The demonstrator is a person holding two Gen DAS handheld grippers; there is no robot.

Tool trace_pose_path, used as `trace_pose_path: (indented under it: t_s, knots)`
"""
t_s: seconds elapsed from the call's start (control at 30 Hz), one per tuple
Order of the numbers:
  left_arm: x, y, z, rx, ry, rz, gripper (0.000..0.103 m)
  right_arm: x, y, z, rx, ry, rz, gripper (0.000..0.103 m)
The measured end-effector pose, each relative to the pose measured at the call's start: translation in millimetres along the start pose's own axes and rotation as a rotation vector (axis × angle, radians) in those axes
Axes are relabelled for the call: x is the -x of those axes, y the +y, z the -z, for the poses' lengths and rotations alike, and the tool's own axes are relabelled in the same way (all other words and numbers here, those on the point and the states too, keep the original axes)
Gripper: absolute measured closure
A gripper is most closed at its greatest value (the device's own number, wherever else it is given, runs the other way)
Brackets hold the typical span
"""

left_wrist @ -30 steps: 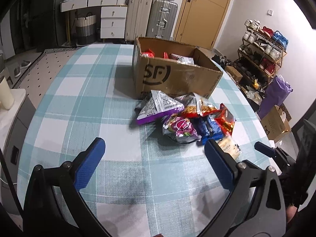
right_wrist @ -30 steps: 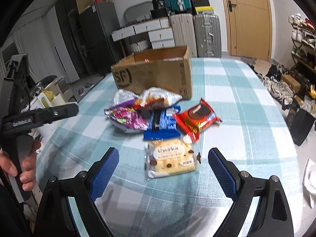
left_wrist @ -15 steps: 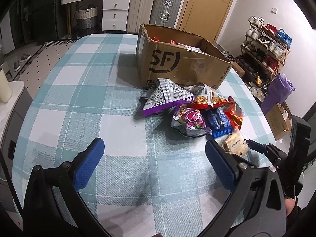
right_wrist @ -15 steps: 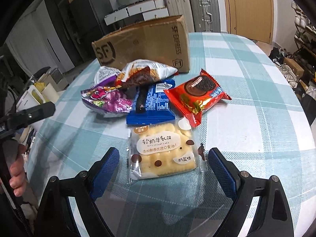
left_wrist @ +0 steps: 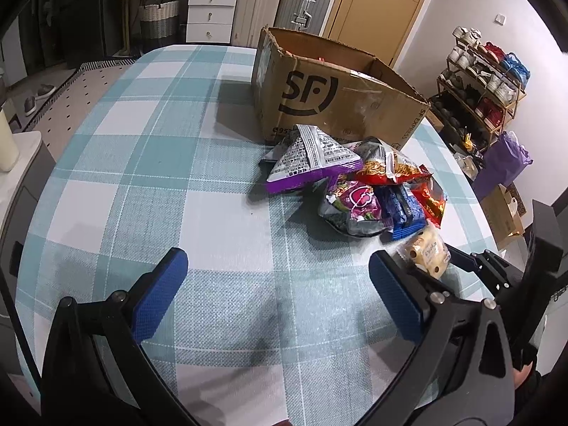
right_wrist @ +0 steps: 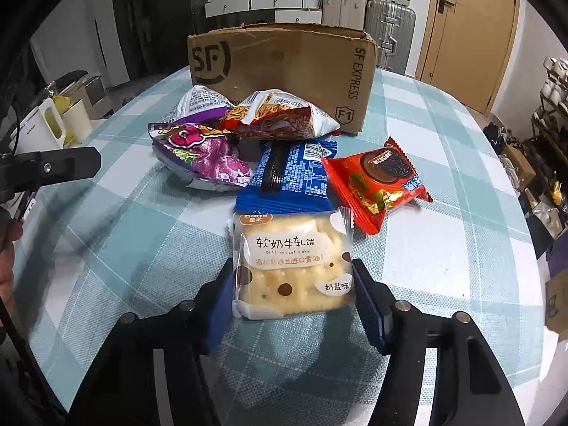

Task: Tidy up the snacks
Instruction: 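Grasp the cream cracker pack with the right tool, then grasp the purple-pink candy bag with the left tool while the right tool holds the cracker pack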

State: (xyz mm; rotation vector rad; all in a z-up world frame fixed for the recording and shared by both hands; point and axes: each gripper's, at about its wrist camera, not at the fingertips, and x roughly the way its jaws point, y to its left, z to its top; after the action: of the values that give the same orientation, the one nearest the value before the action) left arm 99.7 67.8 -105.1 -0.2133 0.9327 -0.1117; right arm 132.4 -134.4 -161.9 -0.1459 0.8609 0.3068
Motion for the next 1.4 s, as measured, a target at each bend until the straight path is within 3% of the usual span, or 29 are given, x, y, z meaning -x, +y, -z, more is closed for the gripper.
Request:
trace_pose_path:
  t_s: [0.3, 0.57, 1.4]
  knots:
    - [-1.4, 3.4, 2.8, 0.006, 0.009, -0.010, 0.002, 9.0, -22.5, 4.1, -0.122, -0.034, -0.094, 0.042]
    - [-8.1, -4.0, -0.2, -0.003, 0.024, -0.001, 0.002, 23.3, -25.5, 7.6, -0.152, -0.066, -0.122, 0.042]
    - [-71.5, -52.9, -36.5, -0.026, 0.124, 0.069, 0.002, 41.6, -39.8, 16.8, -0.196, -0.089, -0.125, 0.042]
